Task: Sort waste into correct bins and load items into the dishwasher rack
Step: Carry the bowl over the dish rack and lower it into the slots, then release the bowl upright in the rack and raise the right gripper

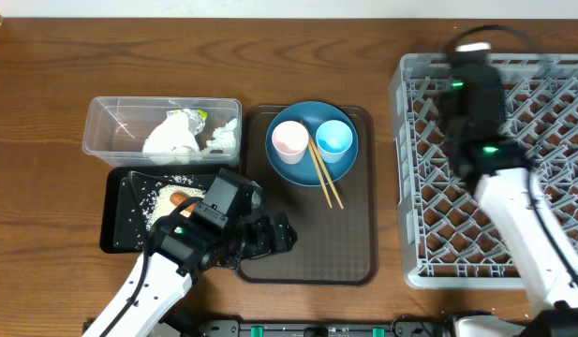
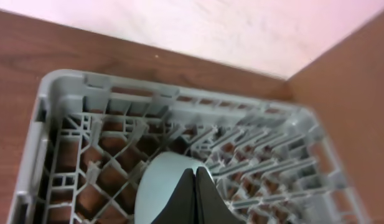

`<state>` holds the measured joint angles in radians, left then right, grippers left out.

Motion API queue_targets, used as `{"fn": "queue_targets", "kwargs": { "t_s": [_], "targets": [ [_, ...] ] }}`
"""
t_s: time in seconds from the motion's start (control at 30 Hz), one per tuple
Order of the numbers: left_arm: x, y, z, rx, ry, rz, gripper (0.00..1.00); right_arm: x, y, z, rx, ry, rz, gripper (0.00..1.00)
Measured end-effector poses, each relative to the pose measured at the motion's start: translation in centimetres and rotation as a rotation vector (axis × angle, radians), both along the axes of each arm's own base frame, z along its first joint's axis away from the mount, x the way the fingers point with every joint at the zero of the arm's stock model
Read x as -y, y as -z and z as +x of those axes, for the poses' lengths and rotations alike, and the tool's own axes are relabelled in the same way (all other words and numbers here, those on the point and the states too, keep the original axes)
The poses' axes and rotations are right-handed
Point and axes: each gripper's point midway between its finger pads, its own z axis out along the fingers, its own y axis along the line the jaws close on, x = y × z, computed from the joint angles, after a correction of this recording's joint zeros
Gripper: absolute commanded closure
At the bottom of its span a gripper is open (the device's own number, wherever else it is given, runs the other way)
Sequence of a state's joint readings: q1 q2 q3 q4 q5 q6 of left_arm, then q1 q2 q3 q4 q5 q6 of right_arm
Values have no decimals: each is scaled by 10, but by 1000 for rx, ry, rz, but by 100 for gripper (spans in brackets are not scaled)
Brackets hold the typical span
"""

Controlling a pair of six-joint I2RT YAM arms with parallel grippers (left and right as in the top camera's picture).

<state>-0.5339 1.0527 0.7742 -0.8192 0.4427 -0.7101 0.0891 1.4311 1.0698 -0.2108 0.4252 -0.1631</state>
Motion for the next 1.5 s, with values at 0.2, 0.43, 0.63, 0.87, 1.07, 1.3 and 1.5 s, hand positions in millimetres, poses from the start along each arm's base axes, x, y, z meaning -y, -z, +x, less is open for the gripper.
{"fn": "queue_targets", "kwargs": {
  "t_s": [0.2, 0.43, 0.63, 0.87, 1.07, 1.3, 1.5],
  "targets": [
    [0, 0, 0, 0, 0, 0, 2, 41, 31, 1, -41, 14, 245, 99],
    [0, 0, 0, 0, 0, 0, 2, 65, 76, 3, -108, 78, 407, 99],
    [0, 0, 0, 0, 0, 0, 2, 54, 105, 5, -163, 80, 507, 99],
    [0, 0, 0, 0, 0, 0, 2, 29, 102, 10, -155, -6, 635, 99],
    [0, 0, 0, 1, 0, 0, 2, 10, 98, 11, -160, -91, 717, 99],
    [0, 0, 0, 0, 0, 0, 2, 4, 89, 11, -146, -112, 748, 99],
    [0, 0, 0, 0, 0, 0, 2, 13, 51, 0, -71, -79, 685, 99]
  ]
}}
